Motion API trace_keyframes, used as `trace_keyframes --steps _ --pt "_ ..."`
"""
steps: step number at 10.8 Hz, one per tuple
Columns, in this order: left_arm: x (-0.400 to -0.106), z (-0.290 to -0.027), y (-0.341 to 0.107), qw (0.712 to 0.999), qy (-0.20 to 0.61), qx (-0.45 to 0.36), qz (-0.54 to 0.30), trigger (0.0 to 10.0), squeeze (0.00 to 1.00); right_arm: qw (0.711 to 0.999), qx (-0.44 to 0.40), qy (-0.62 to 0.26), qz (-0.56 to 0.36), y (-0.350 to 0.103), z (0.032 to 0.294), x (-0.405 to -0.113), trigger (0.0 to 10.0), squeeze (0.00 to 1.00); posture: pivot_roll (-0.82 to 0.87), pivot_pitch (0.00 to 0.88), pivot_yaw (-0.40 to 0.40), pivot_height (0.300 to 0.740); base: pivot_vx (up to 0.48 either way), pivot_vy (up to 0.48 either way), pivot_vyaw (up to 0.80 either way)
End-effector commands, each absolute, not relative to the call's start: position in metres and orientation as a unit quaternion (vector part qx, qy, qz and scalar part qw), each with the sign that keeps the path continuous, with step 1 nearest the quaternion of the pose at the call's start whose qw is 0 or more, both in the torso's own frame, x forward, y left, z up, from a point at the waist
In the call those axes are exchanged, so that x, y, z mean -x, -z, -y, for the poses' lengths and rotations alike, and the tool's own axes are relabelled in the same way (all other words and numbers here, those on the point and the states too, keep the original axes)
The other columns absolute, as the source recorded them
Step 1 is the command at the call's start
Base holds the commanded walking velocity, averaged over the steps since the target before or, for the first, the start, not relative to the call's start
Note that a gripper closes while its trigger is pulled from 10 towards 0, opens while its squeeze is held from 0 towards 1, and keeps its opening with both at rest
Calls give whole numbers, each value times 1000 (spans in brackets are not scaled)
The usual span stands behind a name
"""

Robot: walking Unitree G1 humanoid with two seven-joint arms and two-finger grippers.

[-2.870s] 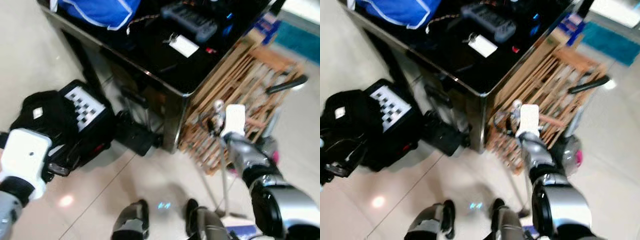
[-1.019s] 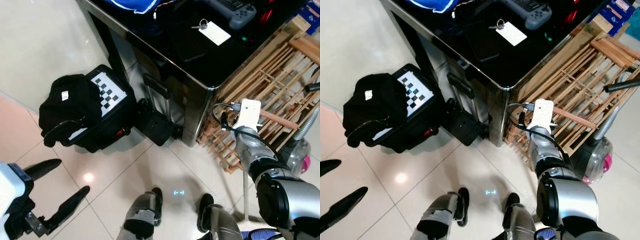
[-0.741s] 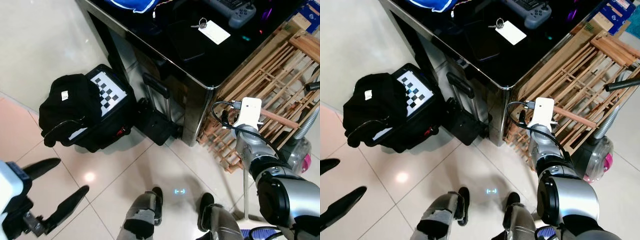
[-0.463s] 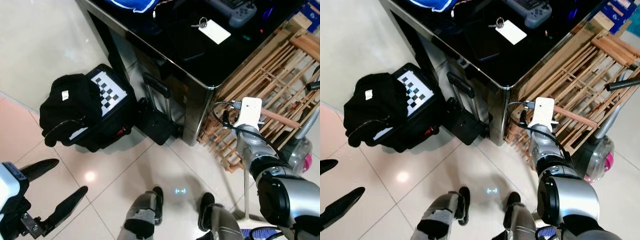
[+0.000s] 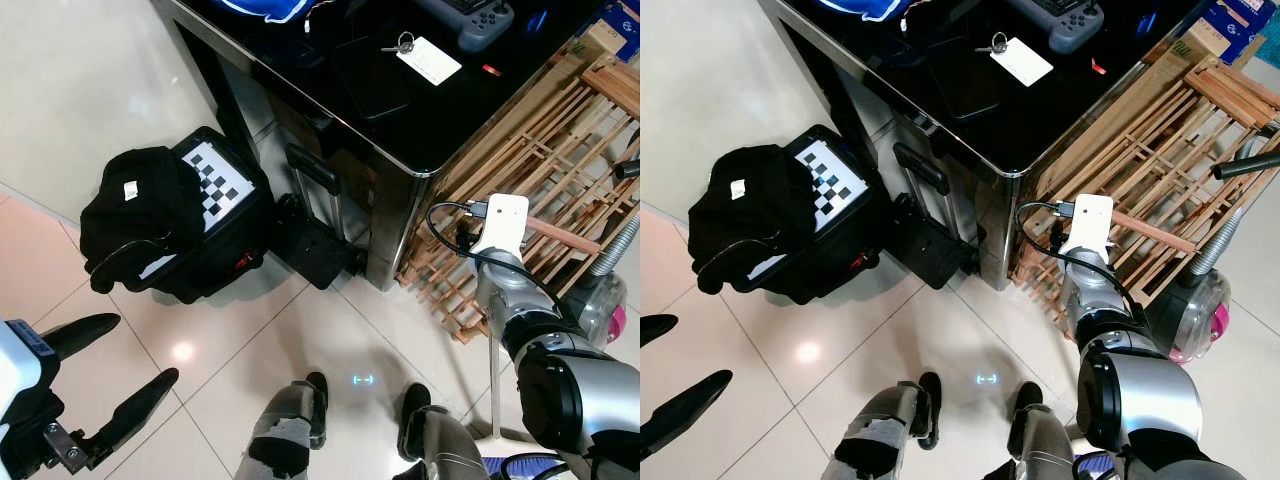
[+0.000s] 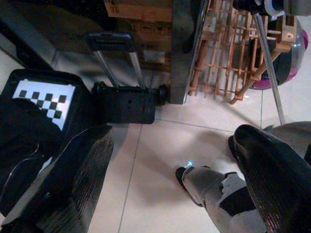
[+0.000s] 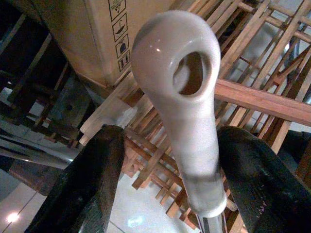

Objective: Sweep floor

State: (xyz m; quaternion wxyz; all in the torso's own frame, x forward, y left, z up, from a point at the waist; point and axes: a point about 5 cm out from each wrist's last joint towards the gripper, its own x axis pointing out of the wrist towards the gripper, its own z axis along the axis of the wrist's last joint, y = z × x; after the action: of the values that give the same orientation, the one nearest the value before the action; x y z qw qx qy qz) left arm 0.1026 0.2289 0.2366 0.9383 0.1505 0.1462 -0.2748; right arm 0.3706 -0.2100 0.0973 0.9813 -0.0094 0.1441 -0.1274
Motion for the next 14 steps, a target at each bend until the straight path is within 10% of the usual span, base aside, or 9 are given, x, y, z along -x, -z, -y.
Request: trace_keyframes --steps 1,14 --pt "-100 -225 -236 935 282 -150 -152 10000 0 980 5 127 -151 -95 208 -370 0 0 428 396 153 740 0 0 0" --pt "-106 -216 -227 941 276 -137 -141 10000 0 983 32 116 -141 -99 213 -371 0 0 364 358 117 740 0 0 0"
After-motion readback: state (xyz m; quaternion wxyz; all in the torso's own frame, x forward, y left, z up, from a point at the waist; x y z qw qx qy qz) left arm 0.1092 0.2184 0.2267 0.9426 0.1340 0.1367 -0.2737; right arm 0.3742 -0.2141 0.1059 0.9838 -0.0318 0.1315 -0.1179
